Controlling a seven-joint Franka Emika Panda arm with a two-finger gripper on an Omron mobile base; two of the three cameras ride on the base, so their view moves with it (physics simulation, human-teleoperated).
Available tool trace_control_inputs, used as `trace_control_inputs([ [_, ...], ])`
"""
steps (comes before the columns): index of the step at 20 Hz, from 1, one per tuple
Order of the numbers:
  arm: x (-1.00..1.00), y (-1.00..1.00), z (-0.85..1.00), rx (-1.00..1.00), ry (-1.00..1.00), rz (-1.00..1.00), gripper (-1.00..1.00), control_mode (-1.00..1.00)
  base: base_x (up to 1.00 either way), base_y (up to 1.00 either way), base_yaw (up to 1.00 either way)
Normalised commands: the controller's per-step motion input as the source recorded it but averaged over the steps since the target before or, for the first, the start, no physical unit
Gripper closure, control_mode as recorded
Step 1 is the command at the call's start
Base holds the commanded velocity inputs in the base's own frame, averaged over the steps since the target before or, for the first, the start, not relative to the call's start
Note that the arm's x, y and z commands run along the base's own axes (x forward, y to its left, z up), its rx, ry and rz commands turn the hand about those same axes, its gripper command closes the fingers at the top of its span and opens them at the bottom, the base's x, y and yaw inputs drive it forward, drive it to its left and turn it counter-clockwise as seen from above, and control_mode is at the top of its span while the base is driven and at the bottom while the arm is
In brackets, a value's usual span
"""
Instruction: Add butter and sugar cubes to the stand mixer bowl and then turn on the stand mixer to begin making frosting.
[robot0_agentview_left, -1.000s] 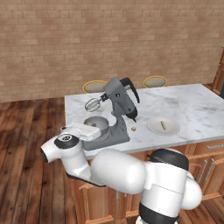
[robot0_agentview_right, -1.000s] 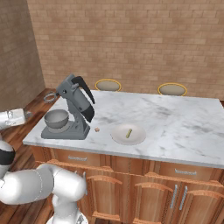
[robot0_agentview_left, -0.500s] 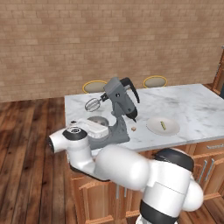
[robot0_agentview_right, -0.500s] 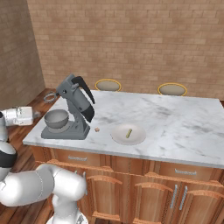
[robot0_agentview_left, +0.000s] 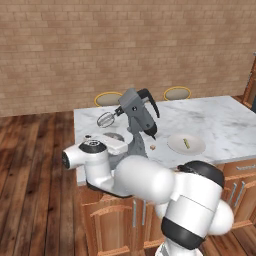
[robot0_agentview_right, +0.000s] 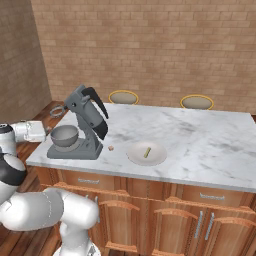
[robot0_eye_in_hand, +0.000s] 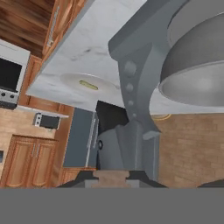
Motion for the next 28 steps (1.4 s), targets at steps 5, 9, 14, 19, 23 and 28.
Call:
trace_control_inputs([
  [5,0.13,0.00,-0.47,0.00,0.00,0.00,1.00,-1.00,0.00,0.00,0.00],
  [9,0.06,0.05,-0.34,0.00,0.00,0.00,1.00,-1.00,0.00,0.00,0.00],
  [14,0.04,0.19,-0.08,0.04,0.00,0.00,1.00,-1.00,0.00,0.00,0.00],
  [19,0.09,0.13,0.00,0.08,0.00,0.00,1.00,-1.00,0.00,0.00,0.00],
  [23,0.15,0.03,0.00,0.07,0.00,0.00,1.00,-1.00,0.00,0.00,0.00],
  [28,0.19,0.00,-0.06,0.04,0.00,0.04,1.00,-1.00,0.00,0.00,0.00],
])
